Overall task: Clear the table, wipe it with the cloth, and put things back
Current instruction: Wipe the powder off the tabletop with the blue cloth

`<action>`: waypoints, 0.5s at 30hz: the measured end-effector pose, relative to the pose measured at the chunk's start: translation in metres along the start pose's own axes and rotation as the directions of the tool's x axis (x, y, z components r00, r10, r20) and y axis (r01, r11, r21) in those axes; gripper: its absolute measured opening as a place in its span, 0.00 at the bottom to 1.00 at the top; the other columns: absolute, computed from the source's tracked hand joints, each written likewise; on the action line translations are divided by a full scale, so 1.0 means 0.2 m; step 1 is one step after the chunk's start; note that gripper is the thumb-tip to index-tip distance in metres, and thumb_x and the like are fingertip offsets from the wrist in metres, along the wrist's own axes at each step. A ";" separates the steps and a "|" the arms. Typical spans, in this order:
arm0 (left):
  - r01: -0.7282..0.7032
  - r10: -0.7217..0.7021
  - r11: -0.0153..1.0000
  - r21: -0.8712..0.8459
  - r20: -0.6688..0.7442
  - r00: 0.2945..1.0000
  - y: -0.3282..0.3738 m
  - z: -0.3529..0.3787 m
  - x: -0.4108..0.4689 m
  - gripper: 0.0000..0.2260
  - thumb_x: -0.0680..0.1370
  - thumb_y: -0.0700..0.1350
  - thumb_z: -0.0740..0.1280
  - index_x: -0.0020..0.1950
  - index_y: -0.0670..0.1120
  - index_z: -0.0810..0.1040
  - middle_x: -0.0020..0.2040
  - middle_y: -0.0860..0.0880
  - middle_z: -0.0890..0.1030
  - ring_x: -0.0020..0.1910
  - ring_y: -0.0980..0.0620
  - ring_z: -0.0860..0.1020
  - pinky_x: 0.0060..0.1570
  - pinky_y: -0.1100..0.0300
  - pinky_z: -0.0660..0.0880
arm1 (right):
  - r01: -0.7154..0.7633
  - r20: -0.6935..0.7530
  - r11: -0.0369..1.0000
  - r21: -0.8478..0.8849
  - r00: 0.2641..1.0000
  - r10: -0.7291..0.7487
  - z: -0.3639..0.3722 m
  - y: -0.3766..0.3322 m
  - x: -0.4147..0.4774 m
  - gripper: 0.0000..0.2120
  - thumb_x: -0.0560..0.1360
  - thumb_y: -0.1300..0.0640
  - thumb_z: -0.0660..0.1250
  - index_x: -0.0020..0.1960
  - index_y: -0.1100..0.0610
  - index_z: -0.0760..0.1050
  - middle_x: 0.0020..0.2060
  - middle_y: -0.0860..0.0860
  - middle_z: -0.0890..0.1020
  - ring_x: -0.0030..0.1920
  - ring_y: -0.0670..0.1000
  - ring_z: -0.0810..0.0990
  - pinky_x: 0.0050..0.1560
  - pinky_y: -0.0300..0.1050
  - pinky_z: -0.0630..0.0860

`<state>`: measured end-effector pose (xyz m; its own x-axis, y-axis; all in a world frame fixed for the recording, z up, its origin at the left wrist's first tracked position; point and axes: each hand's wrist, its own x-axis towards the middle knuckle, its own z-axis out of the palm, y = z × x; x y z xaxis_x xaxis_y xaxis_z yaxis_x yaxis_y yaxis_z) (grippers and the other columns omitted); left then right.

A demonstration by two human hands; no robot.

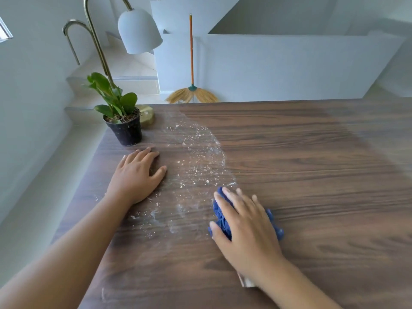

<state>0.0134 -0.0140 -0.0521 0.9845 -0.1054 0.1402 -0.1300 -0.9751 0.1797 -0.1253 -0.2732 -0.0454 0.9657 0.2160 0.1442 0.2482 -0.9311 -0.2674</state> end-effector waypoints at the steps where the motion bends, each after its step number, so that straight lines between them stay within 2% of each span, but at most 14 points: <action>1: 0.000 0.000 1.000 0.001 0.000 1.000 0.00 0.00 0.00 0.29 0.77 0.66 0.52 0.74 0.53 0.64 0.76 0.52 0.62 0.75 0.49 0.57 0.74 0.49 0.53 | 0.047 0.042 0.999 0.018 0.998 -0.048 -0.01 0.05 0.06 0.28 0.76 0.40 0.53 0.73 0.48 0.66 0.73 0.47 0.66 0.74 0.54 0.62 0.73 0.58 0.58; 3: 0.001 -0.001 1.000 -0.007 -0.009 1.000 0.00 0.00 0.00 0.28 0.77 0.65 0.52 0.74 0.53 0.64 0.76 0.52 0.62 0.75 0.49 0.57 0.74 0.49 0.53 | 0.043 0.050 0.999 0.026 0.998 -0.044 -0.02 0.19 0.22 0.25 0.78 0.42 0.54 0.73 0.47 0.66 0.73 0.46 0.67 0.75 0.53 0.61 0.73 0.56 0.55; 5: 0.002 -0.003 1.000 -0.026 -0.029 1.000 0.01 0.00 0.00 0.27 0.77 0.64 0.54 0.73 0.53 0.66 0.75 0.52 0.64 0.74 0.49 0.58 0.73 0.50 0.54 | -0.083 -0.038 0.996 0.032 0.996 0.085 -0.02 0.28 0.38 0.21 0.79 0.48 0.58 0.71 0.51 0.70 0.70 0.48 0.71 0.73 0.56 0.64 0.71 0.53 0.59; 7: 0.000 -0.002 0.999 -0.037 -0.054 0.999 0.02 0.00 0.00 0.25 0.77 0.63 0.56 0.71 0.53 0.68 0.74 0.52 0.67 0.73 0.49 0.60 0.73 0.51 0.56 | -0.137 -0.100 0.990 0.031 0.985 0.140 -0.01 0.27 0.53 0.18 0.79 0.52 0.59 0.68 0.53 0.72 0.68 0.49 0.74 0.71 0.57 0.67 0.68 0.51 0.62; 10: 0.001 -0.003 0.999 -0.038 -0.066 0.998 0.02 0.00 -0.01 0.24 0.77 0.62 0.56 0.71 0.53 0.68 0.73 0.53 0.67 0.72 0.50 0.61 0.72 0.52 0.57 | 0.008 -0.073 0.996 0.089 0.997 -0.001 0.03 0.14 0.60 0.18 0.79 0.52 0.60 0.68 0.50 0.73 0.68 0.47 0.74 0.70 0.51 0.68 0.71 0.49 0.60; 13: -0.004 0.001 0.999 -0.043 -0.064 0.998 0.01 0.01 0.00 0.25 0.77 0.62 0.56 0.71 0.53 0.68 0.73 0.53 0.66 0.73 0.50 0.61 0.72 0.52 0.57 | 0.231 0.041 0.949 0.216 0.968 -0.246 -0.02 0.13 0.39 0.18 0.77 0.49 0.62 0.67 0.47 0.74 0.65 0.41 0.75 0.69 0.43 0.68 0.70 0.38 0.58; 15: -0.010 0.007 0.999 -0.037 -0.071 0.997 0.01 0.01 0.00 0.25 0.77 0.62 0.56 0.71 0.53 0.68 0.73 0.53 0.67 0.72 0.50 0.61 0.72 0.51 0.58 | 0.303 0.081 0.915 0.267 0.939 -0.335 -0.07 0.23 0.22 0.20 0.75 0.45 0.63 0.66 0.44 0.73 0.64 0.35 0.74 0.70 0.36 0.65 0.68 0.31 0.55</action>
<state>0.0130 -0.0160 -0.0545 0.9727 -0.0980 0.2102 -0.1437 -0.9662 0.2142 -0.0721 -0.3109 -0.0387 0.8297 0.5384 0.1475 0.5403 -0.7077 -0.4553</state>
